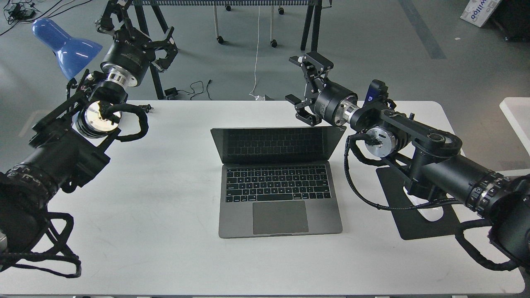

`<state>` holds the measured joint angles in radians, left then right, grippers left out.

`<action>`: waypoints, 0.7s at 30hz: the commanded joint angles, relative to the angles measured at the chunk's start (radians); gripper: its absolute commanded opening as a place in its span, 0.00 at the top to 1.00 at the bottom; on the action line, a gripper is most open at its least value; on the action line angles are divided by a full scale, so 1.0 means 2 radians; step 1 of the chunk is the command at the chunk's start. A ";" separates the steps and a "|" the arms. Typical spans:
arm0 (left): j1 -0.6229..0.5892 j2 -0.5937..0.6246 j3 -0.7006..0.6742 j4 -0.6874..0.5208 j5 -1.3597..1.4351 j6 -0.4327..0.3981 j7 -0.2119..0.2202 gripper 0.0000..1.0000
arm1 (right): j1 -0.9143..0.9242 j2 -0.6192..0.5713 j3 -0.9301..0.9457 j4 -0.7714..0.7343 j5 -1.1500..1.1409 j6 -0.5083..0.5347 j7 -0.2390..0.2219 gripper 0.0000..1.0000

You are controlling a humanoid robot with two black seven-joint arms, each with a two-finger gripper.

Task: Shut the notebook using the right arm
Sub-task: 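Push the laptop screen down toward the keyboard with the right gripper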

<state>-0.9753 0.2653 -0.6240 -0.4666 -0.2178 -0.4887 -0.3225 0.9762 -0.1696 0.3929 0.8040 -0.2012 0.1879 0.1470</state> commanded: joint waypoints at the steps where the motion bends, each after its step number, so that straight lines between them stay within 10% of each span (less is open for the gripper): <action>1: 0.001 0.000 0.000 -0.001 0.000 0.000 0.000 0.00 | -0.006 -0.016 -0.003 0.034 -0.001 -0.008 -0.001 0.00; 21: 0.001 0.000 0.000 0.000 0.000 0.000 0.000 0.00 | -0.039 -0.093 -0.048 0.138 0.001 -0.011 -0.001 0.00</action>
<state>-0.9740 0.2656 -0.6242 -0.4665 -0.2178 -0.4887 -0.3221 0.9148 -0.3349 0.2975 1.0517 -0.1998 0.1585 0.1453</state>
